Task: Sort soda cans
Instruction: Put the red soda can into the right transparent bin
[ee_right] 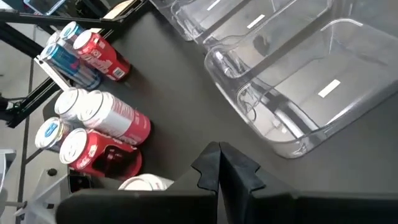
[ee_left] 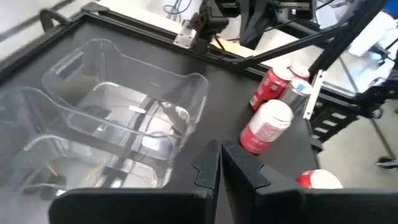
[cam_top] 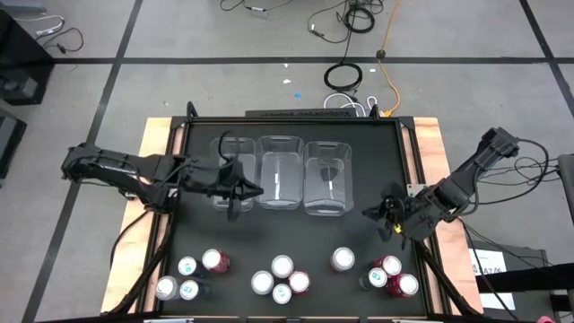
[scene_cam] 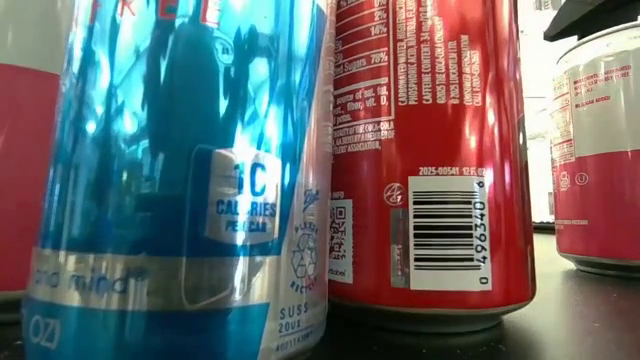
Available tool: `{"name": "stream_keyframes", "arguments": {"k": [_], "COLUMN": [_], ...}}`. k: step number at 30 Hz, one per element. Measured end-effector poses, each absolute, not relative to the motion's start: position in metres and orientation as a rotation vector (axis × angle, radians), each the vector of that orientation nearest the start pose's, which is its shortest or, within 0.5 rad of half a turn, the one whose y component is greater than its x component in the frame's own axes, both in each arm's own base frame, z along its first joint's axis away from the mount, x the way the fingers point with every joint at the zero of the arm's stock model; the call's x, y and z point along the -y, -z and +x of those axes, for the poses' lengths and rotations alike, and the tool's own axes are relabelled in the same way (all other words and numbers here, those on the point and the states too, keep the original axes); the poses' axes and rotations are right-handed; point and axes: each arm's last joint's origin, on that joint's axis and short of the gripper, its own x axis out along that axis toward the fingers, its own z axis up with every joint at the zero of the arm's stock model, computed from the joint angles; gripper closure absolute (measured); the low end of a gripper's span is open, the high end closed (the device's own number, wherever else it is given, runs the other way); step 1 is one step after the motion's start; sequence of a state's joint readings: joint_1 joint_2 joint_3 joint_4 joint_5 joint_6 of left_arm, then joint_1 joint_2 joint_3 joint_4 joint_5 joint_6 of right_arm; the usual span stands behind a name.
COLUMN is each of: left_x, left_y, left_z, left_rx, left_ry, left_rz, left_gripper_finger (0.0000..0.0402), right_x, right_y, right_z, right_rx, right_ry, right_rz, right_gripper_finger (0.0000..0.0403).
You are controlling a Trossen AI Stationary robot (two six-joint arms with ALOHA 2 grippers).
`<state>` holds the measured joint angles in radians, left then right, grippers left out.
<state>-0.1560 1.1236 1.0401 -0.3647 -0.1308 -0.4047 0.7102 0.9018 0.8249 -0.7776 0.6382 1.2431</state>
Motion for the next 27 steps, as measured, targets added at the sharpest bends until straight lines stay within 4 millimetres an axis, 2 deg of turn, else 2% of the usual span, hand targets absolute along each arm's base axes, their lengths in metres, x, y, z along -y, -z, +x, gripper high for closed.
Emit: {"name": "stream_keyframes", "arguments": {"k": [10, 14, 20, 27], "left_x": [0.051, 0.054, 0.058, 0.06], "left_y": [-0.333, -0.324, -0.307, -0.289], "left_z": [0.243, 0.249, 0.262, 0.273], "left_rx": [-0.46, -0.497, -0.574, -0.651], "left_ry": [-0.098, -0.144, -0.136, -0.145], "left_rz": [-0.336, -0.329, -0.333, -0.274], "left_gripper_finger": [0.0375, 0.0375, 0.0375, 0.0375], "right_x": [-0.1, -0.1, -0.104, -0.101], "right_y": [-0.277, -0.276, -0.274, -0.273], "right_z": [0.14, 0.14, 0.139, 0.14], "right_rx": [-0.603, -0.615, -0.735, -0.767], "right_ry": [0.354, 0.362, 0.276, 0.289], "right_rz": [0.635, 0.649, 0.695, 0.748], "right_gripper_finger": [0.0403, 0.0403, 0.0403, 0.0403]}}
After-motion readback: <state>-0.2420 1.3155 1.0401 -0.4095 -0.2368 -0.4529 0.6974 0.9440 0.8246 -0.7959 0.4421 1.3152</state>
